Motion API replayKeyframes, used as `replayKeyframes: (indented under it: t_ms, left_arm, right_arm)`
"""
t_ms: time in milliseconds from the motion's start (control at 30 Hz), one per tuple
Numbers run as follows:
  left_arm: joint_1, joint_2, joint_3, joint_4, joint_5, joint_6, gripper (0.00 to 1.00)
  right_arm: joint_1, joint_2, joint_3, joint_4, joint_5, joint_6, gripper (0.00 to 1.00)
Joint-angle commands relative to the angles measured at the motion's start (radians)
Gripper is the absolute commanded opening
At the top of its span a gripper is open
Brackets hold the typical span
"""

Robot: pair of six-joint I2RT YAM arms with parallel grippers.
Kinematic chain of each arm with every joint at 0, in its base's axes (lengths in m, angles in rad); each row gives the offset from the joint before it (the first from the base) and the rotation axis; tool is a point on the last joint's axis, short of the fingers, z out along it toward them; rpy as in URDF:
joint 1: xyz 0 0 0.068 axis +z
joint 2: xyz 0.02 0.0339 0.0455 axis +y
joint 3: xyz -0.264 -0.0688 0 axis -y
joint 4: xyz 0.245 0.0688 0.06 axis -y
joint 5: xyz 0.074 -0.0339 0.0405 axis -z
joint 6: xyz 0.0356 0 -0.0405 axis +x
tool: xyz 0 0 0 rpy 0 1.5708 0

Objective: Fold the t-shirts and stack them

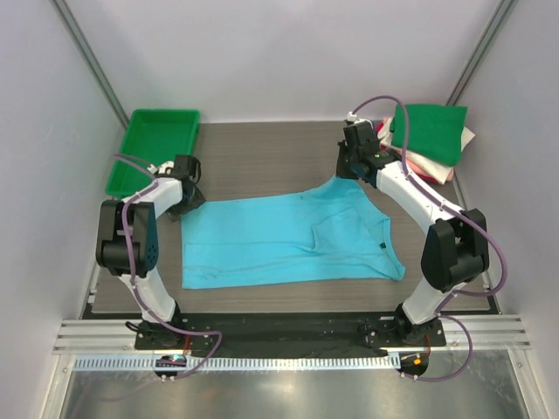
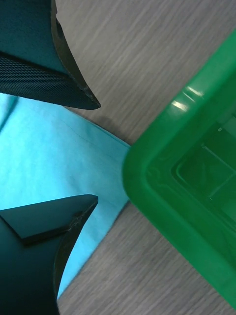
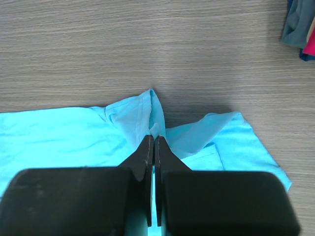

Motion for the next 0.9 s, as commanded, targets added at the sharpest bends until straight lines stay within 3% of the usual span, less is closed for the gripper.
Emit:
replayKeyframes:
  t_ms: [0,233,433,467,700,867]
  left_arm:
    - [0.003,0.055,0.064,0.057,-0.041,0.018,0.7]
    - [0.006,0.166,0.139,0.049,-0.006,0.027,0.63]
    - [0.003,0.194,0.174,0.024,0.024,0.02,0.42]
    - [0.005,0.192,0.171,0.024,0.028,0.021,0.34]
    - [-0.008,0.16,0.166,0.009,0.057,0.004,0.05]
    - [-0.023,0.105,0.174,-0.061,0.072,-0.014,0.0]
  right_arm:
    - [-0.011,-0.004,0.02,0.031,0.019,-0.017,0.01]
    - [-0.023,0.005,0.023,0.029,0.002,-0.023,0.01]
    - [-0.046,-0.006,0.015,0.031,-0.01,-0.021,0.01]
    - [-0.051,-0.007,0.014,0.029,-0.009,-0.021,0.01]
    - [-0.12,0.0,0.029,0.016,-0.039,-0.028,0.01]
    - [-0.123,-0.02,0.032,0.002,-0.093,-0.023,0.01]
